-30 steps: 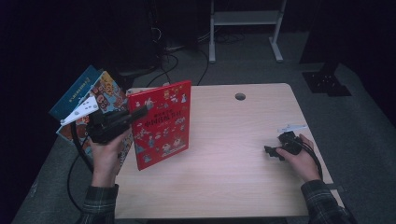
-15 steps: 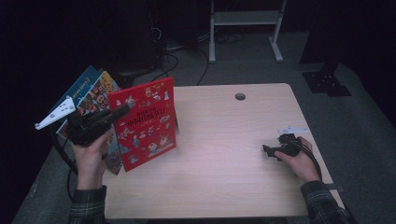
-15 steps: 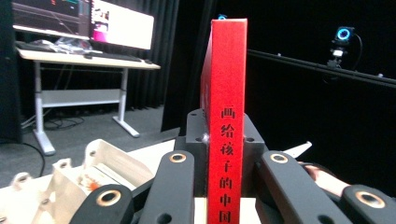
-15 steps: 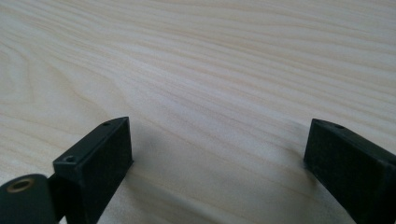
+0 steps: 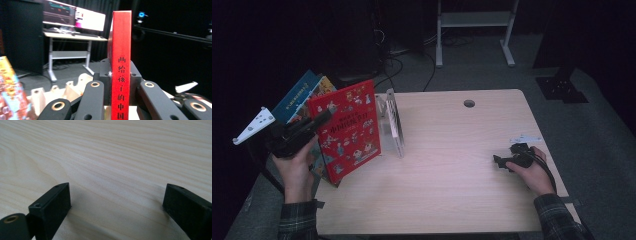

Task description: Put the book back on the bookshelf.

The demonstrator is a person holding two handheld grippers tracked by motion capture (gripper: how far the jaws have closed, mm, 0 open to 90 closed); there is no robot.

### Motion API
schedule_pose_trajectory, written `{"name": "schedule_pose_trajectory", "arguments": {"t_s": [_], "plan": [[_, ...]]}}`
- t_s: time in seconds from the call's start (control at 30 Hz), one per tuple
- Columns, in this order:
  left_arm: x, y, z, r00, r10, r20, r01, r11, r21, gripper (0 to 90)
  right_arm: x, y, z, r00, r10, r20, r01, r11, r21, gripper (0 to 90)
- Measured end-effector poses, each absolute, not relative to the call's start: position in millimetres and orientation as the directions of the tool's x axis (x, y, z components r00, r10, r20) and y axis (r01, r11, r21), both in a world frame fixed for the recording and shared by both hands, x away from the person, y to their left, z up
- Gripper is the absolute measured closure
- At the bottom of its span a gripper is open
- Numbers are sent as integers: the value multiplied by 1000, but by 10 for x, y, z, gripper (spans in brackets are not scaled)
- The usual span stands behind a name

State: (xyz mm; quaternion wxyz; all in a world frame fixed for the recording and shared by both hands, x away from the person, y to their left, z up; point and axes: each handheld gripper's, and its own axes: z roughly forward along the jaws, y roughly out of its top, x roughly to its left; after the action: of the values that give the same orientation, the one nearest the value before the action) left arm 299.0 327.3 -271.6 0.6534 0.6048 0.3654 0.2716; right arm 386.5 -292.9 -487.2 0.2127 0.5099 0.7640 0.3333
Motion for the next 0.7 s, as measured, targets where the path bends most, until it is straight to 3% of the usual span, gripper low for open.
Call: {"name": "schedule_pose_trajectory", "arguments": {"t_s": [0.27, 0.7], "plan": [[3097, 3286, -2837, 485, 866, -120, 70, 99, 993, 800, 3868, -2930, -4871, -384, 923, 16, 640, 253, 725, 69], [3447, 3209, -3000, 431, 894, -124, 80, 99, 992, 799, 3873, -2933, -4872, -378, 926, 16, 641, 249, 726, 68]]}}
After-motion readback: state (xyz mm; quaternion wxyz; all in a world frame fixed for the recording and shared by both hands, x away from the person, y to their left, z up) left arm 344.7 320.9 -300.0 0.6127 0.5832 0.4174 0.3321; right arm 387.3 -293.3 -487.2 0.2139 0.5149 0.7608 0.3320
